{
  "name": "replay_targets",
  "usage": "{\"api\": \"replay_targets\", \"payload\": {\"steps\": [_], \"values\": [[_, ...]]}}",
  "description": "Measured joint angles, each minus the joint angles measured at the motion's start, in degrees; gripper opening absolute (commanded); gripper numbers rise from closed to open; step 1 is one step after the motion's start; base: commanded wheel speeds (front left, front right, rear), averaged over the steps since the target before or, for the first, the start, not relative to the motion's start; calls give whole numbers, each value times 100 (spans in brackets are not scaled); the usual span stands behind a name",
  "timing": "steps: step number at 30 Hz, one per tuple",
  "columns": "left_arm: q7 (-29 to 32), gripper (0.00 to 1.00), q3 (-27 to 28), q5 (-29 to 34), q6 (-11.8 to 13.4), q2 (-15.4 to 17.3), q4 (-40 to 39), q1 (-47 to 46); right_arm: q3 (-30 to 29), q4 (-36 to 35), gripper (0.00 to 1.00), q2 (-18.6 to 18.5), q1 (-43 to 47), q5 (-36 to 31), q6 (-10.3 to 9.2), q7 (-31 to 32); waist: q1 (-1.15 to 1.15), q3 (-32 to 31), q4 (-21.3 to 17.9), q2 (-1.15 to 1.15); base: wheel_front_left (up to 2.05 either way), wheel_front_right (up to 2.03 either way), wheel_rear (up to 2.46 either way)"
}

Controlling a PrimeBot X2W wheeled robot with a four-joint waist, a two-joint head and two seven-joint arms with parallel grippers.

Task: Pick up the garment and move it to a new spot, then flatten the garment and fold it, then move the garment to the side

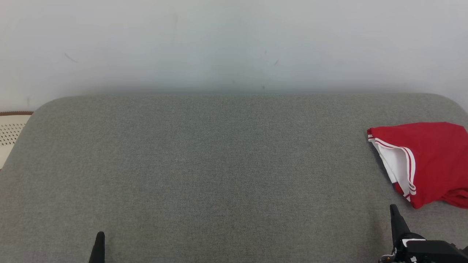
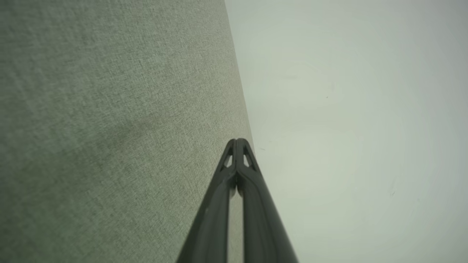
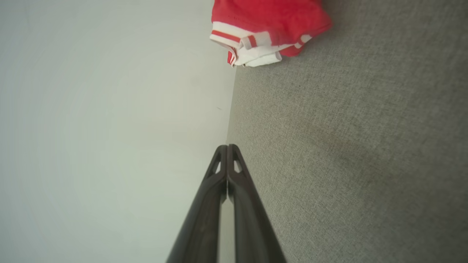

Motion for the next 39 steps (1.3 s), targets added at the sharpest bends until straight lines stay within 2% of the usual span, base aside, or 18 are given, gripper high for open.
{"api": "replay_targets", "payload": {"steps": [25,39], "values": [[259,0,53,-1132,-112,8,10,-111,-311,-77,0,67,-24,1048,0,302,0,49,41,0,0,0,0],[325,0,71,-1404,-142,12,13,-122,-399,-103,0,90,-63,1314,0,385,0,63,52,0,0,0,0]]}}
